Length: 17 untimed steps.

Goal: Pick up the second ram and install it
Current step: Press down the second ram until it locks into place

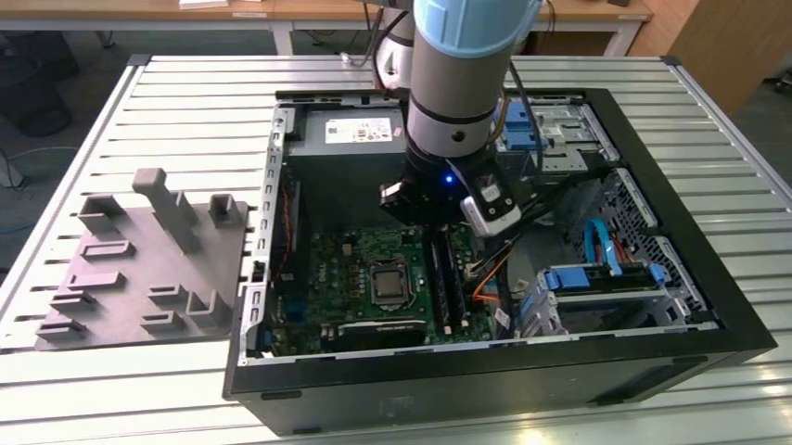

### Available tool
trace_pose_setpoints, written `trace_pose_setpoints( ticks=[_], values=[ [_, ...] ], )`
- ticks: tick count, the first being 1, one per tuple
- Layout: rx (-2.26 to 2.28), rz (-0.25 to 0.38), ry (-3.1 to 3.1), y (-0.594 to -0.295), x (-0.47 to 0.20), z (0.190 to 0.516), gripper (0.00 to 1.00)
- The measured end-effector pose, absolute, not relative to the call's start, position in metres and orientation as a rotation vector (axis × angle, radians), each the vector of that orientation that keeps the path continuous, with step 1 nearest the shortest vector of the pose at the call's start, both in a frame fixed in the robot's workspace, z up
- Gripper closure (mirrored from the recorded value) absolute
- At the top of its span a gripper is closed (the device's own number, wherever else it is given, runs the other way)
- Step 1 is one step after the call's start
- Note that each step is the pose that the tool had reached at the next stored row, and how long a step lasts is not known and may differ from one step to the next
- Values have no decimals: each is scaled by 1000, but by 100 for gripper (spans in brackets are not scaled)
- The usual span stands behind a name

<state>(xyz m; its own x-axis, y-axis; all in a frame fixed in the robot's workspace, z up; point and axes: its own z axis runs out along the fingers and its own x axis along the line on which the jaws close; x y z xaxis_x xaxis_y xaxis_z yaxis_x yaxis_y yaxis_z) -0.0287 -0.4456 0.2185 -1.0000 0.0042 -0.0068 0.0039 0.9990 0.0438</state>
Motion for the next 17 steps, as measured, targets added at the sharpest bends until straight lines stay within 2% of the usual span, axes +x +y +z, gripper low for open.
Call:
trace_pose_setpoints(
  ticks=[17],
  values=[
    [0, 53, 3146, -442, -18, 224, 90]
  ],
)
